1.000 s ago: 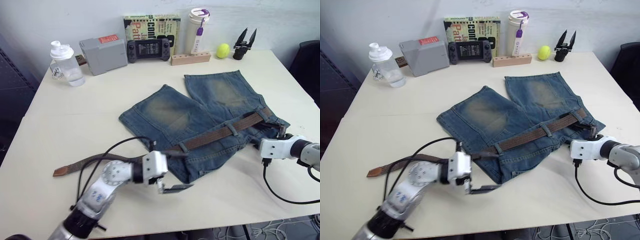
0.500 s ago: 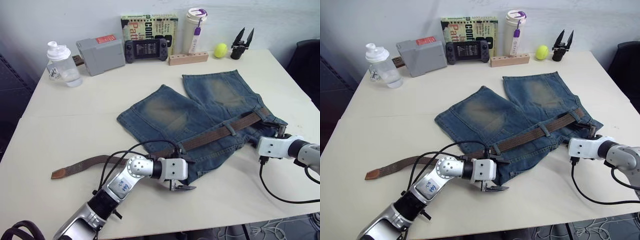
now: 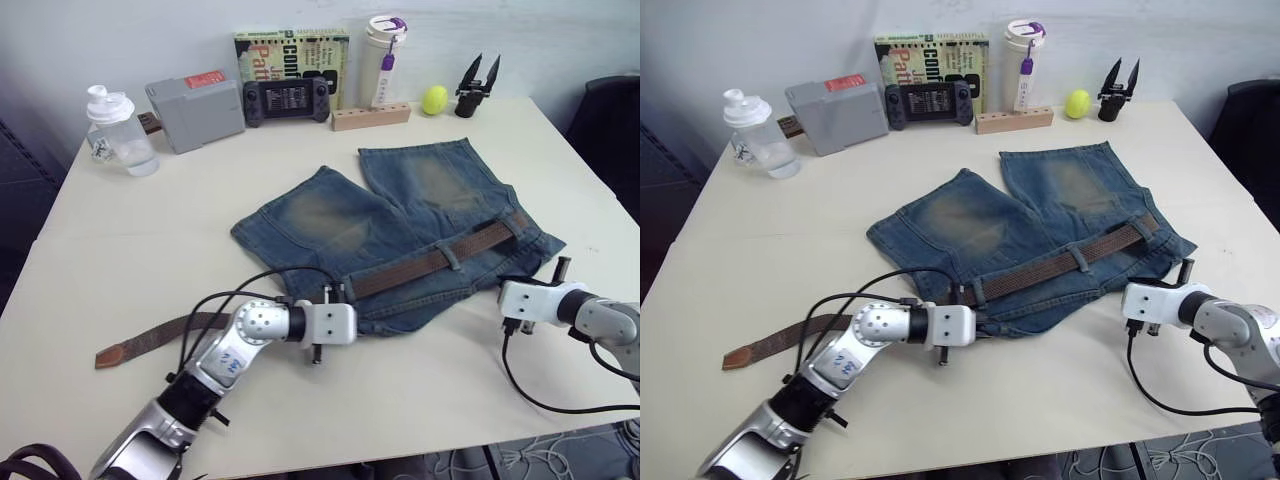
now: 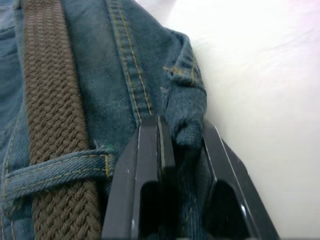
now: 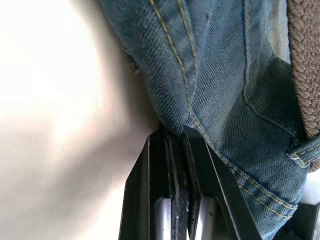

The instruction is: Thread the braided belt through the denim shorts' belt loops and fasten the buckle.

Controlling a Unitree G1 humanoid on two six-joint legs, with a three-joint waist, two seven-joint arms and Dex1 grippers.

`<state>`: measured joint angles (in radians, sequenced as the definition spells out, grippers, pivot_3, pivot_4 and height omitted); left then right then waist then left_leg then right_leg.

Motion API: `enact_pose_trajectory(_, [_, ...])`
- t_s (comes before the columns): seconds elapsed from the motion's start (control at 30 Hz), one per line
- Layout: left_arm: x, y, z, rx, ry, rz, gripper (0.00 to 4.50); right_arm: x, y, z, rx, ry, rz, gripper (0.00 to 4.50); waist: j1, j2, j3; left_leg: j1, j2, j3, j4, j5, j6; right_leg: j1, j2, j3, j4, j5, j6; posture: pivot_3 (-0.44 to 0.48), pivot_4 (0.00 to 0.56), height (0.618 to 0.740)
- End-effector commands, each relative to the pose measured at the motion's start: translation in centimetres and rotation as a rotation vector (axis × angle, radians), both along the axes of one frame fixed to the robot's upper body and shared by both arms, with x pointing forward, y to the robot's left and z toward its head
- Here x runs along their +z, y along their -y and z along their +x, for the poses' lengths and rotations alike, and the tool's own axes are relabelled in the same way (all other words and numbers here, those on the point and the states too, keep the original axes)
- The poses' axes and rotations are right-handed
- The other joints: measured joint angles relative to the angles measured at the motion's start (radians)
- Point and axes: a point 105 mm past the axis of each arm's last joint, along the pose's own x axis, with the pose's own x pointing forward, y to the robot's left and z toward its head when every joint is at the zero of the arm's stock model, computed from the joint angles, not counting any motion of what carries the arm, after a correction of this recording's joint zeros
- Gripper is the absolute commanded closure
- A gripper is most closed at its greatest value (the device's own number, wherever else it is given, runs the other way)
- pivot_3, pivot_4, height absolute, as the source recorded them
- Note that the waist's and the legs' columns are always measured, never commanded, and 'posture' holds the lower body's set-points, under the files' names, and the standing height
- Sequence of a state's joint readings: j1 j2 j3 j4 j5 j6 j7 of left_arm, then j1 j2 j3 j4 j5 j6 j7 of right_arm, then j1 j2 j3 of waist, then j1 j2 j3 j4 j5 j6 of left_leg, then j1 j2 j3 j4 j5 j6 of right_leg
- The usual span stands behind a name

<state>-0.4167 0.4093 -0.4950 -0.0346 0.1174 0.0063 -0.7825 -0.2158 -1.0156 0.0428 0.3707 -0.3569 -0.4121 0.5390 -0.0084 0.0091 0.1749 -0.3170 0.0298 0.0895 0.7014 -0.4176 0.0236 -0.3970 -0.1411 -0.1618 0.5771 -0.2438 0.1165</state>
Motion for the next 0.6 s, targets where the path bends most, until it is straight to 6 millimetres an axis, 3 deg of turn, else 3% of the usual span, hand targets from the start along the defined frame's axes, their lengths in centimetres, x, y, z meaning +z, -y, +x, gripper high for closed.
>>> enact_pose_trajectory(0.03, [-1.2,-11.3,2.2,0.257,-0.104,0.136,4.3,-0.4,-5.5,-0.7,0.157,-0.02,0.076,4.5,-0.003,0.0,0.0,0.0,0.0,0.0,0.0,0.0,0.0,0.0,0.0,0.0,0.0,0.0,0.0,0.0,0.15,0.722])
enact_pose_trajectory(0.13, [-2.0,-17.3,4.0,0.399,-0.081,0.243,4.3,-0.3,-9.4,-1.2,0.245,-0.021,0.14,4.5,-0.024,0.001,0.0,0.002,0.004,0.0,-0.002,-0.001,-0.003,-0.002,0.004,0.0,0.003,-0.003,-0.005,0.0,0.15,0.722])
enact_pose_trajectory(0.3, [-1.6,-24.3,5.9,0.543,-0.011,0.326,4.3,-0.2,-15.2,-2.0,0.33,-0.035,0.221,4.5,-0.022,0.005,-0.003,0.006,0.008,0.001,-0.002,-0.002,-0.006,-0.002,0.006,0.0,0.009,-0.006,-0.01,0.0,0.15,0.722])
enact_pose_trajectory(0.43, [-1.8,-26.5,6.2,0.571,0.041,0.351,4.3,-0.1,-16.4,-1.5,0.314,-0.038,0.229,4.5,-0.02,0.01,-0.006,0.009,0.002,0.006,-0.002,-0.002,-0.007,-0.01,0.005,0.003,0.015,-0.007,-0.012,0.0,0.15,0.722])
enact_pose_trajectory(0.57, [-1.9,-25.3,5.2,0.505,0.039,0.258,4.3,-0.4,-16.1,-1.2,0.254,-0.075,0.265,4.5,-0.023,0.011,-0.007,0.007,0.001,0.006,-0.002,-0.002,-0.007,-0.013,0.006,0.003,0.016,-0.007,-0.013,0.0,0.15,0.722])
enact_pose_trajectory(0.6, [-1.8,-24.6,4.9,0.488,0.032,0.215,4.31,-0.4,-15.8,-1.1,0.24,-0.078,0.267,4.15,-0.025,0.012,-0.007,0.007,0.001,0.007,-0.002,-0.002,-0.007,-0.013,0.006,0.003,0.016,-0.007,-0.013,0.0,0.15,0.722])
